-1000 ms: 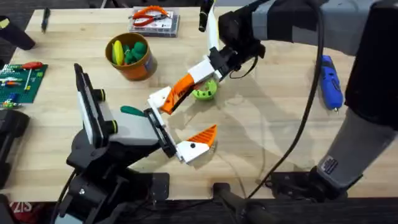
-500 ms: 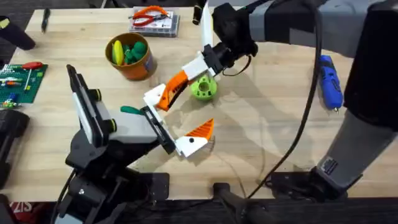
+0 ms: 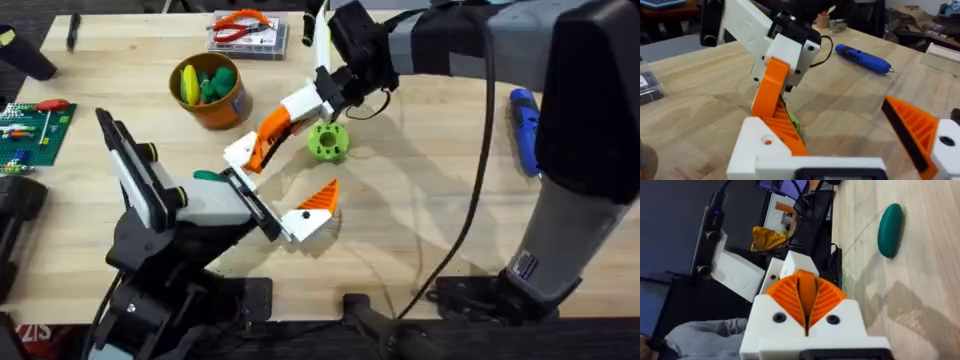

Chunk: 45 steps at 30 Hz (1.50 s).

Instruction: Pick up the gripper from the table and insert it into the empty holder that is missing its gripper. Then pick up a screw, insert it into the mounting hole, and use the screwdriver to tighten it. Finally, clean up the table by picking up the vegetable and placing it into the bucket.

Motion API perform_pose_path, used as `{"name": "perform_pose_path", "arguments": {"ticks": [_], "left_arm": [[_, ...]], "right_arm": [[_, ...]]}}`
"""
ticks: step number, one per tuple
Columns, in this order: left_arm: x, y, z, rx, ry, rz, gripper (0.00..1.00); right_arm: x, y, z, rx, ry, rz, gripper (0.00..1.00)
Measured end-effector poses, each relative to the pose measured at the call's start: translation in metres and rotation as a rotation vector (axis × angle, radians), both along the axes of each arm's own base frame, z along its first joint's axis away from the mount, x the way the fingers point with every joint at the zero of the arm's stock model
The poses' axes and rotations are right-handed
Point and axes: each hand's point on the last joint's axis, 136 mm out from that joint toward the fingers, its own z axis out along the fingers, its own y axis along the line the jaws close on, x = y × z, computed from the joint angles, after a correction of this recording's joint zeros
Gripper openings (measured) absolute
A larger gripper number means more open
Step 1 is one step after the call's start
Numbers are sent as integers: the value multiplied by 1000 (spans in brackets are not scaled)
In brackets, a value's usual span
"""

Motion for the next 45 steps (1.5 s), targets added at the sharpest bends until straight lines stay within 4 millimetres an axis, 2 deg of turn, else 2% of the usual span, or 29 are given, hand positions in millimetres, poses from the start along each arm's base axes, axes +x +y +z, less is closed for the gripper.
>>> {"name": "perform_pose_path", "arguments": {"ticks": [16,26,32,38,45], "left_arm": [[14,13,-1,7,-2,108,984],[25,26,-1,13,-5,211,984],[30,32,-3,16,2,255,984],[34,39,-4,1,24,305,984],[36,42,-4,-8,34,321,984]], "right_arm": [[12,15,1,-51,25,-27,15],[28,25,4,-75,16,-78,15],[23,35,1,-109,27,-85,15],[9,53,-2,-127,1,-69,14],[9,56,-3,-134,-11,-77,14]]}}
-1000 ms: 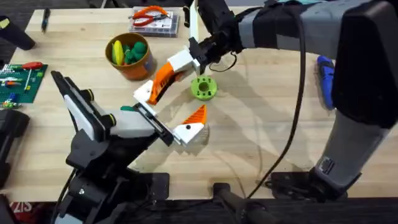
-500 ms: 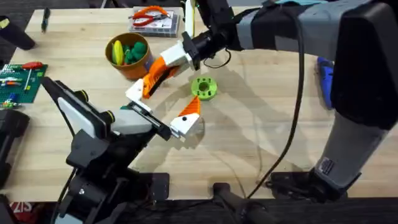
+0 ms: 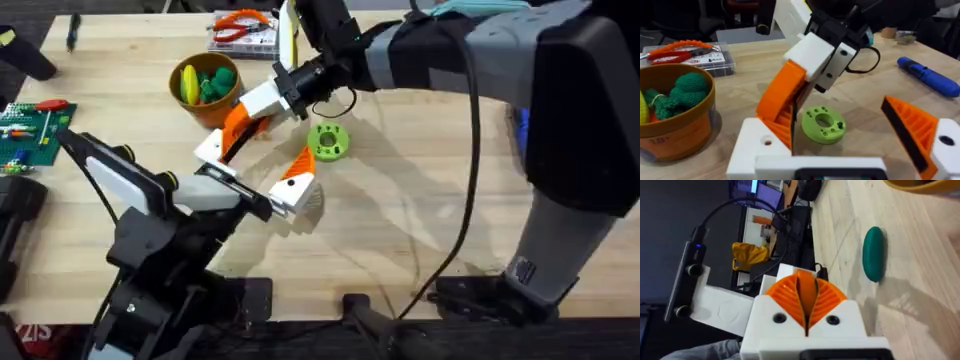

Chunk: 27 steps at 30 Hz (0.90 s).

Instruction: Pick up the gripper from the table and insert it into the empty holder that is missing its gripper. Then pick up a screw, insert it into the mounting hole, and use the screwdriver to tighten it. Finally, clean up the table by picking up the vegetable and placing it into the bucket.

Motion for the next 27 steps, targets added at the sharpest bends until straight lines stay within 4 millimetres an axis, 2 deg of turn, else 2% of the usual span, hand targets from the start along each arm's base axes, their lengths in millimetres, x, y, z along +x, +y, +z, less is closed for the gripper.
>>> {"name": "perform_pose_path", "arguments": {"ticks": [7,21,27], "left_arm": [[0,0,0,-3,2,1,984],[-2,-4,1,11,-13,-24,984],[-4,-7,3,18,-28,-51,984]], "right_arm": [[0,0,0,-1,0,-1,21],[-5,1,1,0,18,16,309],[-3,-4,5,17,36,24,407]]}}
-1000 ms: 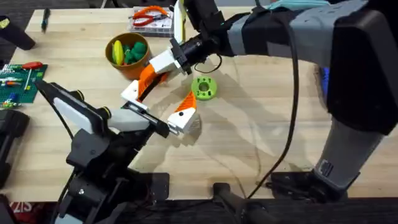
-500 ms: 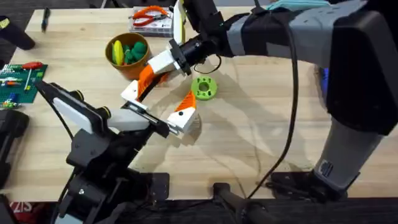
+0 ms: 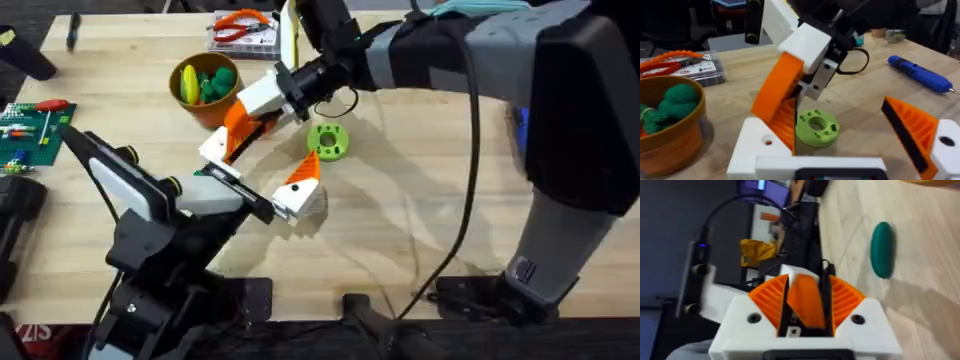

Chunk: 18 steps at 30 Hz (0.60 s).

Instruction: Pick up the gripper from the table and insert it into the empty holder that is missing its gripper. Then pick up a screw, insert it into the mounting hole, and use the screwdriver to tighten it. Finally, clean up the table by picking up the vegetable and placing it into the bucket.

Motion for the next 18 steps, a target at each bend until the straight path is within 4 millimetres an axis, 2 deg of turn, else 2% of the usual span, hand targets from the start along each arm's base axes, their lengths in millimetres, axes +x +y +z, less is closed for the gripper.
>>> {"name": "perform_pose_path", "arguments": {"ticks": [4,11,13,14,16,18], "left_arm": [[-6,-8,-1,-1,4,-55,984],[-8,-11,-1,-3,4,-76,984],[-8,-11,-1,-3,4,-77,984],[-8,-11,-1,-3,4,-77,984],[-8,-12,-1,-3,4,-78,984],[-8,-12,-1,-3,4,-78,984]], "right_arm": [[1,-7,7,34,22,21,505],[11,-18,11,53,35,11,585],[13,-20,11,54,36,6,662],[13,-20,11,55,33,6,737],[13,-20,11,60,24,8,960],[13,-20,11,61,16,6,991]]}}
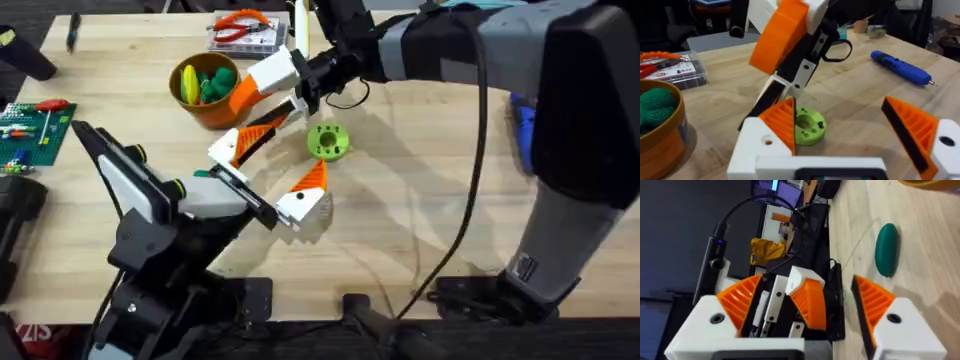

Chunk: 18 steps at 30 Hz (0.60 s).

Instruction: Pick up the gripper from the table and insert it into the empty holder that is missing its gripper. Then pick up a screw, insert it into the mounting hole, and use the screwdriver to tighten it. Finally, clean up the table by picking up the vegetable and placing it into the bucket.

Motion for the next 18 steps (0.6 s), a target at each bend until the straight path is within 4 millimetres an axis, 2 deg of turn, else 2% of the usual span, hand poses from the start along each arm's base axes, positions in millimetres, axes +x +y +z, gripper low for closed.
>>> {"name": "perform_pose_path", "arguments": {"ticks": [4,8,15,18], "left_arm": [[0,0,0,0,0,-1,984],[-1,-1,0,0,0,-5,984],[-1,-1,0,-1,0,-8,984],[-1,-1,0,-1,0,-8,984]], "right_arm": [[10,-1,-6,-26,-29,-46,993],[32,-13,-11,-51,-49,-119,993],[80,-55,-18,-92,-49,-271,993],[94,-73,-21,-110,-29,-321,993]]}}
